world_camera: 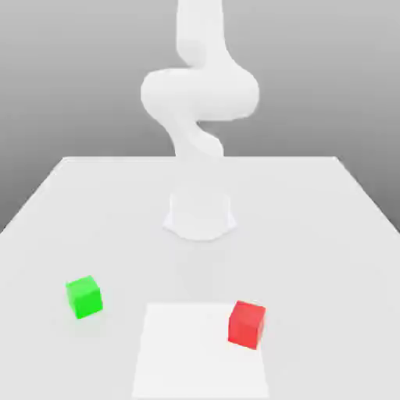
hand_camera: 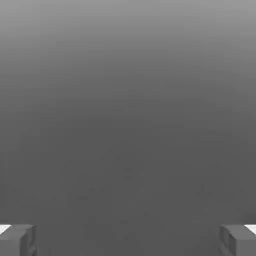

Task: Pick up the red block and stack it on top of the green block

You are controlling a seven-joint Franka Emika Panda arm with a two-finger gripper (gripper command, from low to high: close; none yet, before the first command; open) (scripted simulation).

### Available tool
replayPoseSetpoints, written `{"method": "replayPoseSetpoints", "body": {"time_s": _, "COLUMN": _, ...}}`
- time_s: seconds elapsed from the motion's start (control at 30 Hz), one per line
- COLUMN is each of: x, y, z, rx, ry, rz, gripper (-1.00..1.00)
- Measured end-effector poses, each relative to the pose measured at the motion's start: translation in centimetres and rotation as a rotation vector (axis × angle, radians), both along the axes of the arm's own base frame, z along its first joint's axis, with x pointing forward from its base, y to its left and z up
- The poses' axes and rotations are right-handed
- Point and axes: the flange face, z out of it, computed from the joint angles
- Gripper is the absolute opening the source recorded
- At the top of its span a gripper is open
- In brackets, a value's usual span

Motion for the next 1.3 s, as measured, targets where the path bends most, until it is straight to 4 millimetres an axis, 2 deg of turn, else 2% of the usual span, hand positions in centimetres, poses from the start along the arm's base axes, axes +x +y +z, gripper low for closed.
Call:
{"method": "replayPoseSetpoints", "body": {"time_s": 0.13, "x": 4.4, "y": 1.7, "z": -9.6, "rx": -0.106, "ry": 0.143, "rz": 0.193, "gripper": 0.0}}
{"method": "replayPoseSetpoints", "body": {"time_s": 0.2, "x": 5.6, "y": 2.6, "z": -14.3, "rx": -0.152, "ry": 0.209, "rz": 0.289, "gripper": 0.0}}
{"method": "replayPoseSetpoints", "body": {"time_s": 0.3, "x": 6.5, "y": 4.0, "z": -21.3, "rx": -0.217, "ry": 0.303, "rz": 0.435, "gripper": 0.0}}
{"method": "replayPoseSetpoints", "body": {"time_s": 0.43, "x": 5.8, "y": 5.7, "z": -30.5, "rx": -0.295, "ry": 0.424, "rz": 0.639, "gripper": 0.0}}
{"method": "replayPoseSetpoints", "body": {"time_s": 0.57, "x": 3.2, "y": 6.8, "z": -39.0, "rx": -0.362, "ry": 0.542, "rz": 0.85, "gripper": 0.0}}
{"method": "replayPoseSetpoints", "body": {"time_s": 0.63, "x": 1.3, "y": 7.3, "z": -43.0, "rx": -0.393, "ry": 0.598, "rz": 0.961, "gripper": 0.0}}
{"method": "replayPoseSetpoints", "body": {"time_s": 0.7, "x": 0.5, "y": 7.5, "z": -45.7, "rx": -0.406, "ry": 0.623, "rz": 1.012, "gripper": 0.0}}
{"method": "replayPoseSetpoints", "body": {"time_s": 0.87, "x": 0.2, "y": 7.3, "z": -50.9, "rx": -0.408, "ry": 0.632, "rz": 1.022, "gripper": 0.0}}
{"method": "replayPoseSetpoints", "body": {"time_s": 0.9, "x": 0.1, "y": 7.3, "z": -51.5, "rx": -0.407, "ry": 0.632, "rz": 1.022, "gripper": -1.0}}
{"method": "replayPoseSetpoints", "body": {"time_s": 1.13, "x": 0.1, "y": 7.3, "z": -51.5, "rx": -0.406, "ry": 0.634, "rz": 1.023, "gripper": -1.0}}
{"method": "replayPoseSetpoints", "body": {"time_s": 1.3, "x": 0.2, "y": 7.3, "z": -47.1, "rx": -0.406, "ry": 0.633, "rz": 1.024, "gripper": -1.0}}
